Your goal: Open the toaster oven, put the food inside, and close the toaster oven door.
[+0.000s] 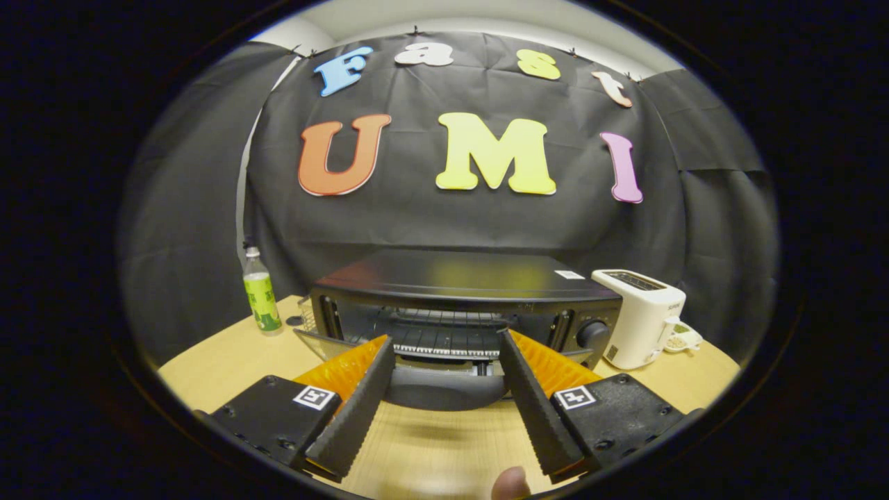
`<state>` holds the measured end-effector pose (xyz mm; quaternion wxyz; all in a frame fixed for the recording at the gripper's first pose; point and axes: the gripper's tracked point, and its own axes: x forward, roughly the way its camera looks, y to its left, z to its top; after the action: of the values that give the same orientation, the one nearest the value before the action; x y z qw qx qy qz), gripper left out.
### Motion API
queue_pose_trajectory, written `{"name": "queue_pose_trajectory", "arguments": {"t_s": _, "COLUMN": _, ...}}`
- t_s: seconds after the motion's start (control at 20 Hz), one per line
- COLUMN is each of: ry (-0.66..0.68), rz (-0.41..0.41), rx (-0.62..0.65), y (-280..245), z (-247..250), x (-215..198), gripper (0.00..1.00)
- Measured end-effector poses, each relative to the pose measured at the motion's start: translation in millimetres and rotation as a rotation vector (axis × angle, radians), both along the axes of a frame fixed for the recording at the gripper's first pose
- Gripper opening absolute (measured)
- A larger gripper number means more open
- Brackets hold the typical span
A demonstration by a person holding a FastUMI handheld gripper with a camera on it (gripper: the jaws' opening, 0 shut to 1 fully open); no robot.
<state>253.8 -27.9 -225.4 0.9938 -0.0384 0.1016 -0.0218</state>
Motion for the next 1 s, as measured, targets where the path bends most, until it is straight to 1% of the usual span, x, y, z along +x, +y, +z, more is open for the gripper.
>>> {"name": "queue_pose_trajectory", "arguments": {"t_s": 0.15, "ry": 0.030, "rz": -0.001, "rx": 0.003, "y": 1.0, "z": -8.6, "x": -14.1, "gripper": 0.99}}
{"name": "queue_pose_trajectory", "arguments": {"t_s": 0.25, "ry": 0.068, "rz": 0.021, "rx": 0.002, "y": 3.0, "z": -18.1, "x": -22.0, "gripper": 0.99}}
{"name": "queue_pose_trajectory", "arguments": {"t_s": 0.35, "ry": 0.119, "rz": 0.049, "rx": 0.019, "y": 2.2, "z": -25.7, "x": -28.5, "gripper": 0.99}}
{"name": "queue_pose_trajectory", "arguments": {"t_s": 0.55, "ry": 0.265, "rz": 0.090, "rx": 0.075, "y": 2.1, "z": -46.6, "x": -42.4, "gripper": 0.98}}
{"name": "queue_pose_trajectory", "arguments": {"t_s": 0.65, "ry": 0.309, "rz": 0.107, "rx": 0.084, "y": -0.6, "z": -53.4, "x": -45.4, "gripper": 0.98}}
{"name": "queue_pose_trajectory", "arguments": {"t_s": 0.85, "ry": 0.382, "rz": 0.112, "rx": 0.119, "y": -0.9, "z": -73.9, "x": -52.4, "gripper": 0.98}}
{"name": "queue_pose_trajectory", "arguments": {"t_s": 1.0, "ry": 0.483, "rz": 0.112, "rx": 0.166, "y": 0.5, "z": -96.7, "x": -63.3, "gripper": 0.97}}
